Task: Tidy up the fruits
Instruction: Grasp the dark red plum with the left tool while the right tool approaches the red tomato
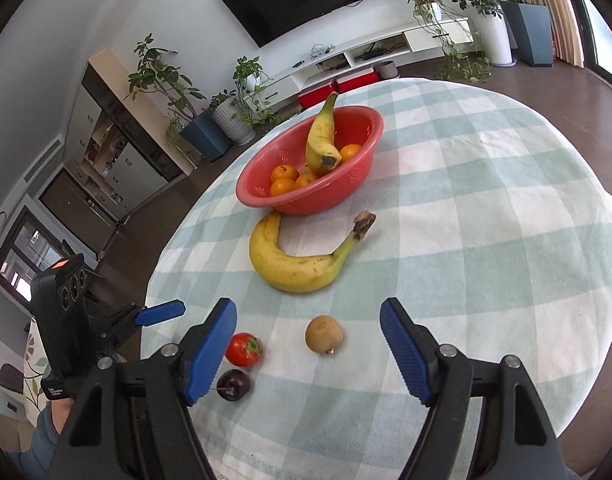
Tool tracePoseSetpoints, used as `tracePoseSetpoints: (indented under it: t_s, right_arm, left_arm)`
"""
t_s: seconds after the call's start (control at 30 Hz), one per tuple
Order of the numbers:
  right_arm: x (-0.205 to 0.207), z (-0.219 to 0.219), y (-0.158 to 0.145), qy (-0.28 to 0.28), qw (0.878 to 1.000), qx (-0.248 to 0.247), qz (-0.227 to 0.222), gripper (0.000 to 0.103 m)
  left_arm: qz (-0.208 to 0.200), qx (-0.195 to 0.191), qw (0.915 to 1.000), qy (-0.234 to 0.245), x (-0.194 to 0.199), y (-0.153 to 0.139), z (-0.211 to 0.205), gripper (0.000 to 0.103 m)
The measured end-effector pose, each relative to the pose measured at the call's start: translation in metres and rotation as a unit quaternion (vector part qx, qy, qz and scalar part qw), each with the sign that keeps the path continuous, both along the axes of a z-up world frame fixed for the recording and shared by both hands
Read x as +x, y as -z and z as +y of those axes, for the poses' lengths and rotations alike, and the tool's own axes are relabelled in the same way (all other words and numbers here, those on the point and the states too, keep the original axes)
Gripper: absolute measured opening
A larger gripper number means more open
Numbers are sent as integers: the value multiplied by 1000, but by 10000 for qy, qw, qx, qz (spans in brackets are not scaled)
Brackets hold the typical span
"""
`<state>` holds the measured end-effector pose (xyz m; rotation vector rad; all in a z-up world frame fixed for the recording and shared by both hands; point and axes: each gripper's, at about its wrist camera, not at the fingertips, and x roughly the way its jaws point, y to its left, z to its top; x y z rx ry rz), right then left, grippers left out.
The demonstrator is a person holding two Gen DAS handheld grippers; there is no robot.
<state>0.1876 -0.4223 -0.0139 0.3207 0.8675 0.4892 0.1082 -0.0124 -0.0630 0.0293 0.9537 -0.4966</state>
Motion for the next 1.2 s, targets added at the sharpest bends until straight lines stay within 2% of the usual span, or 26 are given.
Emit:
tracePoseSetpoints:
  t_s: [0.27, 0.5, 0.97, 1.03, 1.1, 1.2]
  right_arm:
    - [-14, 14, 7, -198, 9992, -354, -70, 75]
    - [-15, 16, 8, -270, 9989, -391, -44, 57]
    - [-16, 21, 8, -386, 9986, -361, -23, 55]
    - [-16, 19, 8, -340, 9989, -326, -11, 55]
    - [-16, 18, 7, -329, 9990, -308, -15, 55]
    - [-16, 19, 7, -345, 9989, -315, -11, 54]
  left_arm:
    - [64, -1, 10000, 49, -13, 8, -2, 98]
    - [27, -2, 9995, 315, -27, 9, -20, 98]
    - [-102, 90, 9989, 443, -30, 10, -31, 96]
    - [-130, 154, 9984, 527, -31, 11, -35, 89]
    - [-99, 208, 9980, 588, -31, 14, -39, 71]
    - [-28, 251, 9979, 594, -30, 20, -42, 56]
